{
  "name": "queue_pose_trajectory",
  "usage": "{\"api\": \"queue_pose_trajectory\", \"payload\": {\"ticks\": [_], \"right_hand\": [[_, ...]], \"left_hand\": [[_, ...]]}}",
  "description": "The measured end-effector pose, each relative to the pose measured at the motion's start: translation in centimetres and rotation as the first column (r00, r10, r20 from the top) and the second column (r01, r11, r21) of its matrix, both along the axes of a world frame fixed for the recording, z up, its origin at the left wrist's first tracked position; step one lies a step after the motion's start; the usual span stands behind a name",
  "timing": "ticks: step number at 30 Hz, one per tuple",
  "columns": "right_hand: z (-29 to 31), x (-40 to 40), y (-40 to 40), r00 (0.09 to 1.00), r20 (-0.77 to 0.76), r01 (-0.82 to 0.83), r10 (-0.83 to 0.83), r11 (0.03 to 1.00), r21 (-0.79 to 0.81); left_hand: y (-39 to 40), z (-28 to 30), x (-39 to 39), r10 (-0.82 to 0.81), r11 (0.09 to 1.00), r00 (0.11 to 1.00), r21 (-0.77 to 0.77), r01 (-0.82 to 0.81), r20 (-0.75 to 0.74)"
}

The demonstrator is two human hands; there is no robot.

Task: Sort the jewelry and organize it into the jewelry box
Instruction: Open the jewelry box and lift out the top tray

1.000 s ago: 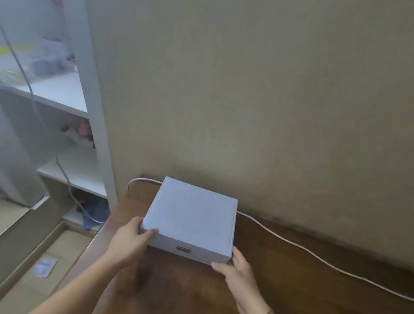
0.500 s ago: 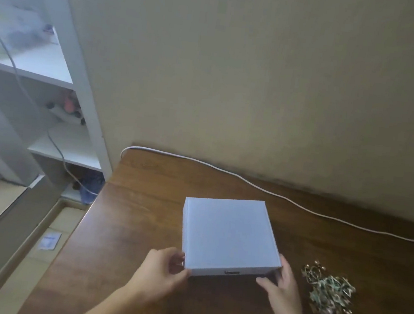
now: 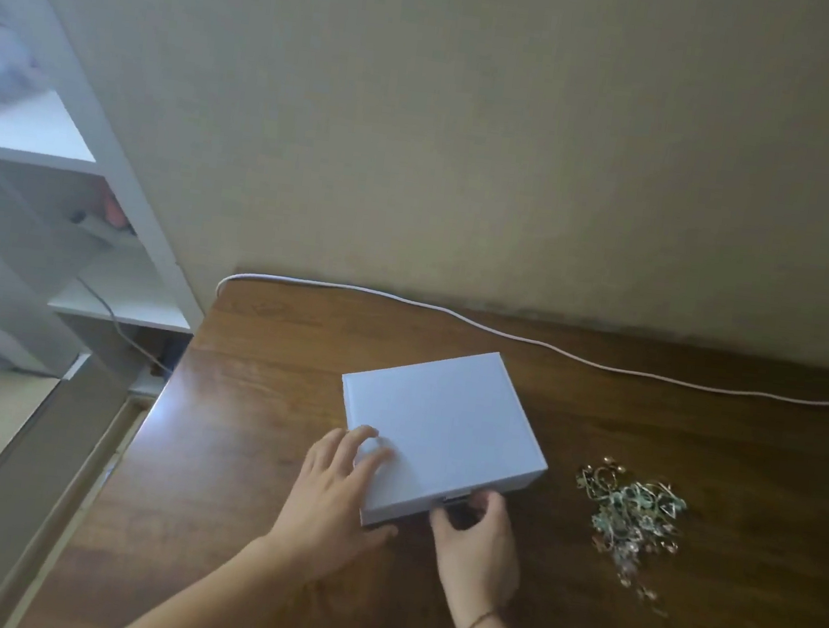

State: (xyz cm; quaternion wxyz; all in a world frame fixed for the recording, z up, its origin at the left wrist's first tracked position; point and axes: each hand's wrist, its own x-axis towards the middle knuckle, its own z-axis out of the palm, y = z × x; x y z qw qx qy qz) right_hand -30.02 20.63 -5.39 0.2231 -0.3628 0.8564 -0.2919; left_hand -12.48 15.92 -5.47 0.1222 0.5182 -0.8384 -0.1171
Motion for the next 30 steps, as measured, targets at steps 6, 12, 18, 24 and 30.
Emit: {"api": "queue_pose_trajectory", "payload": {"ticks": [6,12,18,24,30], "right_hand": [[-0.7,-0.5,-0.3,0.974,-0.221,-0.050,0.050,0.999,0.003],[-1.2,-0.9,-0.4,0.935,-0.335,-0.115,0.119,0.993,0.031],[-1.0,-0.8,-0.3,0.952,-0.278,-0.117,0.125,0.992,0.043],[-1.7,-2.5,0.5,0.934,-0.240,-0.282,0.264,0.959,-0.041],[0.4,-6.7,-1.2,0.824,-0.374,-0.534,0.426,0.805,-0.259]], "left_hand": [[-0.4,-0.2,-0.5,0.009,0.993,1.000,-0.116,-0.009,0.000],[-1.9,0.6,0.1,-0.091,0.949,0.995,-0.300,0.101,0.047],[-3.3,2.7,0.4,-0.171,0.899,0.985,-0.411,0.151,-0.013],[-8.7,7.6,0.3,0.224,0.960,0.742,0.012,-0.279,-0.631],[-14.3,7.7,-0.7,0.529,0.832,0.345,0.394,-0.392,-0.775]]}}
